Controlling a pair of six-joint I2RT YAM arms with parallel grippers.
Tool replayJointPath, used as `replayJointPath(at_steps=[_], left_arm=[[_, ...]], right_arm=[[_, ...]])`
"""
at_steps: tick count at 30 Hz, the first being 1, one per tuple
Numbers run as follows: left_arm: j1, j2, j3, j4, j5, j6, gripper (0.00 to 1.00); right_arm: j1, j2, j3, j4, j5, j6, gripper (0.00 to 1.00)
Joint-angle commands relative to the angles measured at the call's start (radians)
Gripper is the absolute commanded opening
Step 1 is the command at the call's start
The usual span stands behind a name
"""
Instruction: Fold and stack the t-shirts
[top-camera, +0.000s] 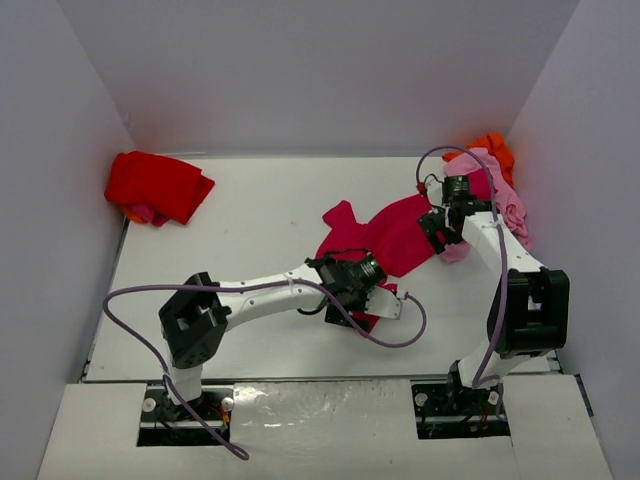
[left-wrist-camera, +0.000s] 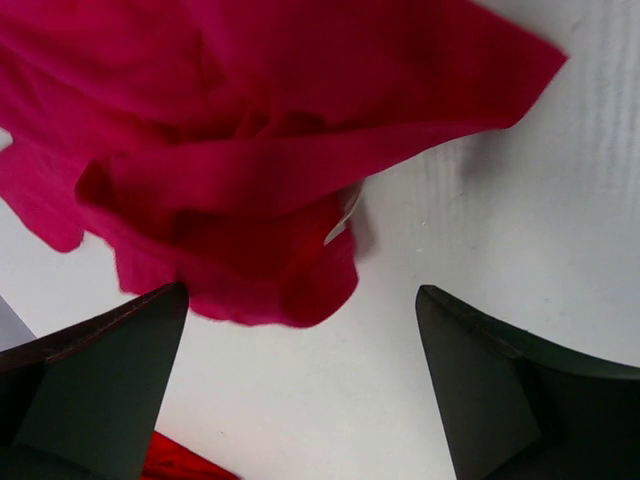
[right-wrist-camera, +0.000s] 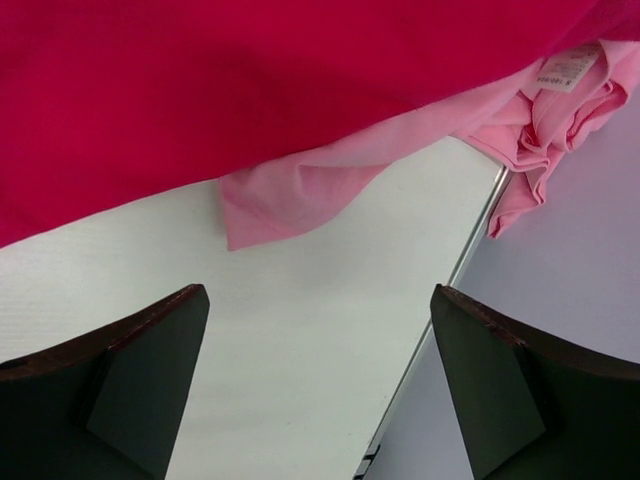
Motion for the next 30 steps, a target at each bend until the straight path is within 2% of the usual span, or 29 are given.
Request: replayJointPath(at_steps=[1, 12, 23, 27, 30], left_arm=[[-0.088, 0.018, 0.044, 0.003, -0.061, 0.056, 0.97], [-0.185, 0.103, 0.028, 0.089, -0.093, 0.085, 0.96], [-0.253, 0.115, 0.009, 0.131, -0.166, 0.115, 0.93], [-0.256, 0.118, -0.008, 0.139, -0.158, 0.125, 0.88], [-0.256, 0.119, -0.043, 0.165, -0.157, 0.134, 0.79]], right_arm=[[-0.040, 0.007, 0.026, 0.034, 0.031, 0.021, 0.91], [-0.210, 0.006, 0.037, 0.042, 0.004, 0.002, 0.91], [-0.235, 0.005, 0.015, 0.042, -0.009, 0.005, 0.91], [-0.236, 0.007, 0.011, 0.040, -0.009, 0.011, 0.91], [-0.236, -0.006, 0.005, 0.040, -0.006, 0.015, 0.91]])
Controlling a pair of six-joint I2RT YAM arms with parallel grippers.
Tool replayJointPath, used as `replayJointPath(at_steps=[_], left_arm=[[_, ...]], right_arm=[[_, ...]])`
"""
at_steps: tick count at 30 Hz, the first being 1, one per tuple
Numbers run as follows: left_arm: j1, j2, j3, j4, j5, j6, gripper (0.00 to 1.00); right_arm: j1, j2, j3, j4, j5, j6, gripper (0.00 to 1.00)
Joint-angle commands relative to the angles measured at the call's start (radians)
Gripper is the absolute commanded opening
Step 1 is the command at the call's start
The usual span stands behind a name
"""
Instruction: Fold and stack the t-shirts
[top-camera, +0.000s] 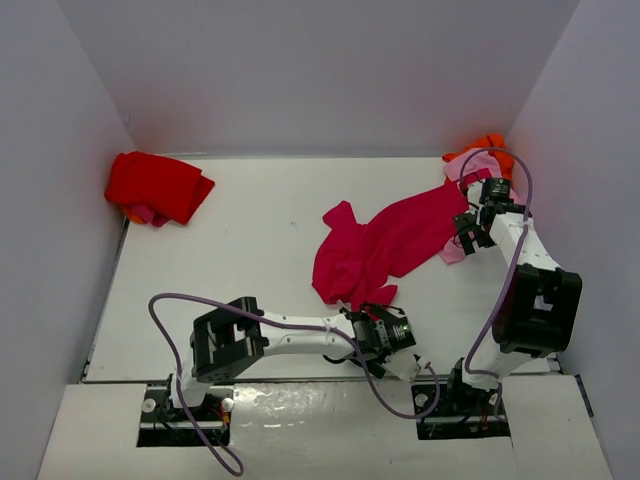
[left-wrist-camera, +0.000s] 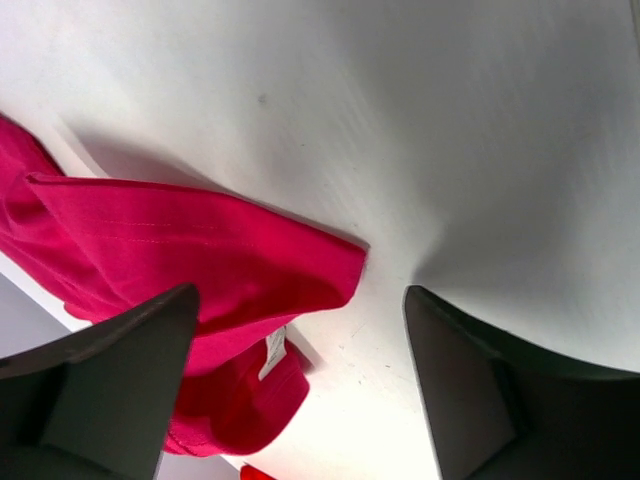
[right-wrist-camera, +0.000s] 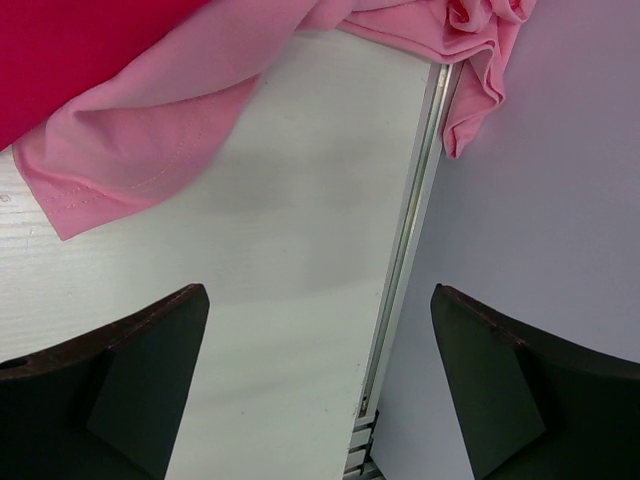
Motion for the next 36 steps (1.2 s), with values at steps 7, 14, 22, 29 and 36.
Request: replayJointPath(at_steps=[7, 14, 22, 29, 36], left_arm=[[0.006, -0.034, -0.076, 0.060, -0.015, 0.030, 0.23], [0.018, -0.001, -0.023, 0.040, 0.008, 0.014, 0.04], [0.095, -0.022, 0.170, -0.031, -0.013, -0.053, 0.00], [0.321, -0.136, 0.487, -0.180, 0.037, -0.157, 0.00], [0.539, -0.314, 0.449, -0.212, 0.115, -0.192, 0.00]], right_arm=[[-0.012, -0.046, -0.005, 0.020, 0.022, -0.010, 0.91], [-0.012, -0.052, -0.005, 0.021, 0.015, -0.017, 0.91], [-0.035, -0.044, -0.027, 0.024, -0.010, -0.038, 0.91], [-0.048, -0.028, -0.027, 0.028, -0.037, -0.039, 0.91], [-0.050, -0.050, -0.032, 0.015, -0.148, -0.077, 0.93]])
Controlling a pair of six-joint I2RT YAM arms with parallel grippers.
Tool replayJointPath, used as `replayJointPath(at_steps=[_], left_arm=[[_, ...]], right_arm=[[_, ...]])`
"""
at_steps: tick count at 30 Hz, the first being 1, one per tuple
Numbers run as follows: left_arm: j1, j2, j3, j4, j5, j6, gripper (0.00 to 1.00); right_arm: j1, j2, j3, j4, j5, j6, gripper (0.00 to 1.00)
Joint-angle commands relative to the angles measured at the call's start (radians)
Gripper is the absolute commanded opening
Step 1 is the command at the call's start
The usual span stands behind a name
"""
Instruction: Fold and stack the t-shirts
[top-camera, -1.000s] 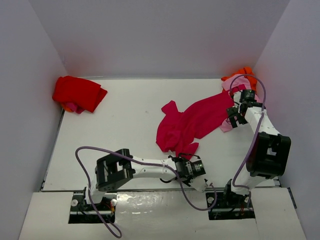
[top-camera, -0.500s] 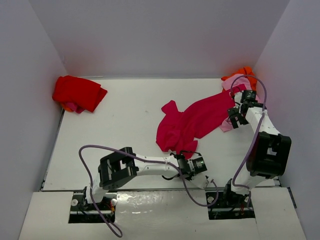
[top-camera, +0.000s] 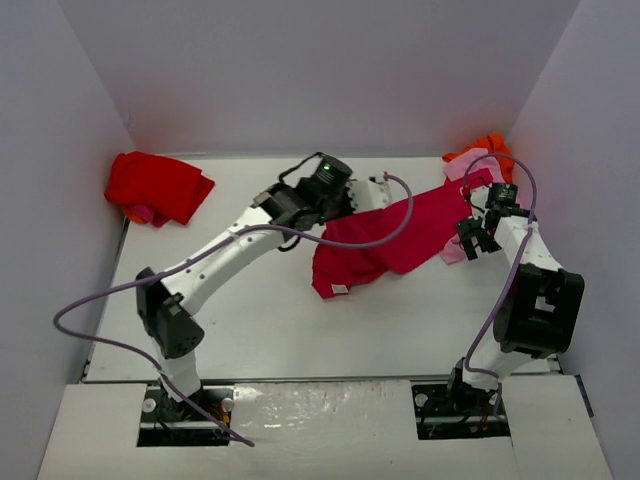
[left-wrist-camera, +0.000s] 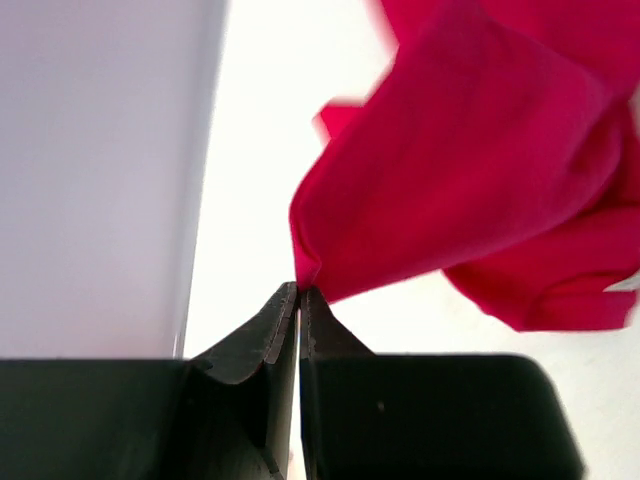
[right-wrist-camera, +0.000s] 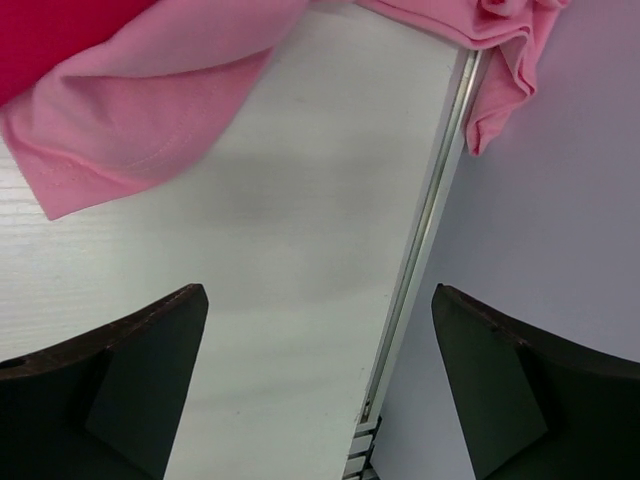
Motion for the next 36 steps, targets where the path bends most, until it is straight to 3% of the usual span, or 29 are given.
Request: replayJointPath(at_steps=[1, 7, 14, 32, 36], left_arm=[[0.106, -0.176, -0.026, -0.065, 0.058, -0.056, 0.00], [0.227, -0.268, -0.147, -0.070, 0.141, -0.080, 0.00], [0.235, -0.298, -0.242, -0.088, 0.235, -0.085, 0.00], [-0.062, -0.051, -0.369, 0.007, 0.175, -0.072, 0.00], [-0.079, 0.011, -0.338, 0.012, 0.170, -0.082, 0.04]], right_arm=[[-0.004, -0.056, 0.002, 0.003, -0.121, -0.036, 0.93], [0.032, -0.049, 0.074, -0.100, -0.260, -0.041, 0.93], [0.088, -0.007, 0.073, -0.117, -0.241, -0.052, 0.93], [0.089, 0.010, -0.021, -0.102, -0.242, -0.071, 0.96], [0.088, 0.017, -0.039, -0.095, -0.242, -0.079, 0.99]])
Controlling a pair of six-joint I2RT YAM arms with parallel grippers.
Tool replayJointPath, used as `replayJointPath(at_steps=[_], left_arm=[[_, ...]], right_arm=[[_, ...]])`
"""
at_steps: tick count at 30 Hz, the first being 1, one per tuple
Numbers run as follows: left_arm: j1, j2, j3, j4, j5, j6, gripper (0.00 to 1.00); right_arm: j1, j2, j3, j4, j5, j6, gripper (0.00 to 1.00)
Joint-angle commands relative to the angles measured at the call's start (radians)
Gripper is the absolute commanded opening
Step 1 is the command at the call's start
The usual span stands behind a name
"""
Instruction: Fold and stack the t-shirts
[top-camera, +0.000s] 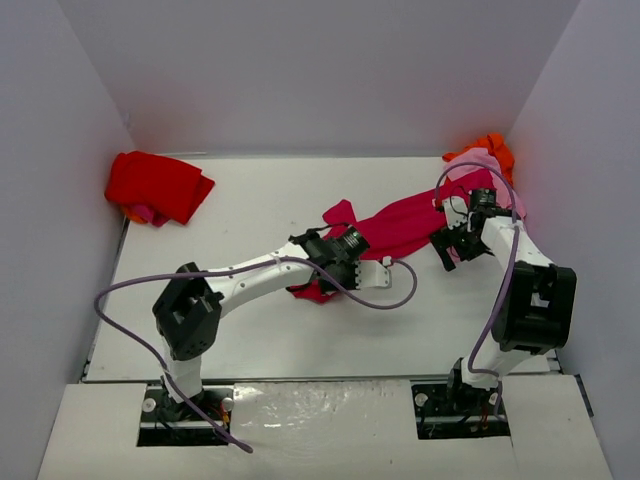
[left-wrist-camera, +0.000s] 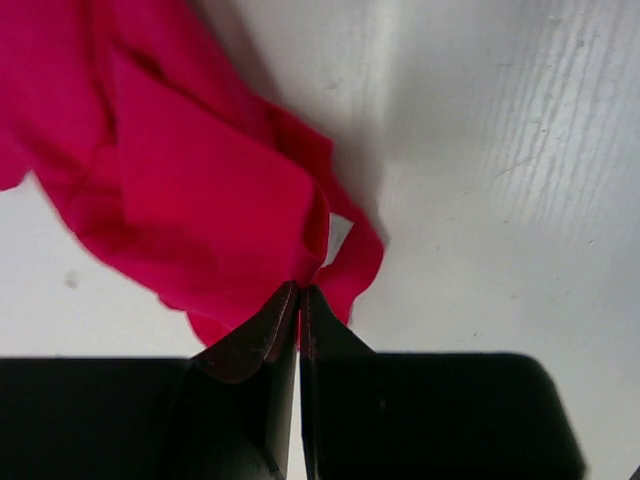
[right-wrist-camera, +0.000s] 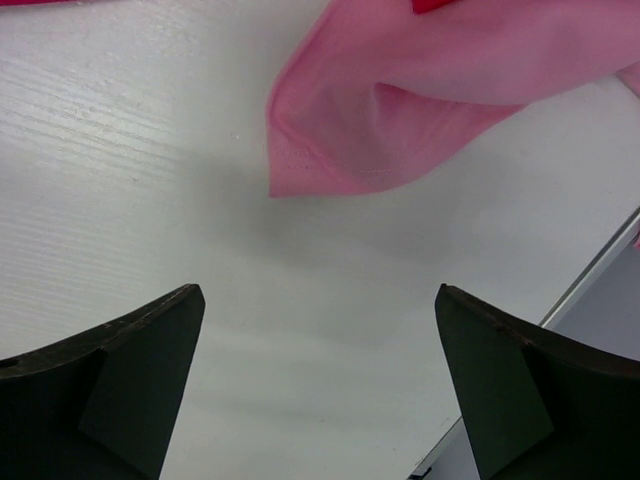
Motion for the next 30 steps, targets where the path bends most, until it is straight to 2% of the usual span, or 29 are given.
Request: replayJointPath(at_steps=[1, 4, 7, 11, 27, 30], left_arm=[[-0.013, 0.013, 0.058, 0.054, -0.029, -0.010, 0.05], [-0.013, 0.036, 0.070, 0.056, -0.034, -0.013, 0.09], [-0.013, 0.044, 0.067, 0.062, -0.040, -0.014, 0.19], [-0.015, 0.053, 0.061, 0.059, -0.043, -0.011, 0.27], [-0.015, 0.083, 0.063, 0.072, -0.064, 0.004, 0.29], [-0.015, 0.094, 0.091, 0.067, -0.066, 0.001, 0.33]], right_arm=[[-0.004, 0.004, -0.016, 0.011, -0.005, -0.023, 1.00], [-0.004, 0.003, -0.032, 0.017, -0.001, -0.033, 1.00], [-0.007, 0.008, -0.047, 0.028, 0.001, -0.041, 1.00], [-0.010, 0.023, -0.055, 0.038, 0.001, -0.044, 1.00], [-0.012, 0.038, -0.063, 0.043, 0.003, -0.034, 1.00], [-0.012, 0.040, -0.061, 0.043, 0.003, -0.034, 1.00]])
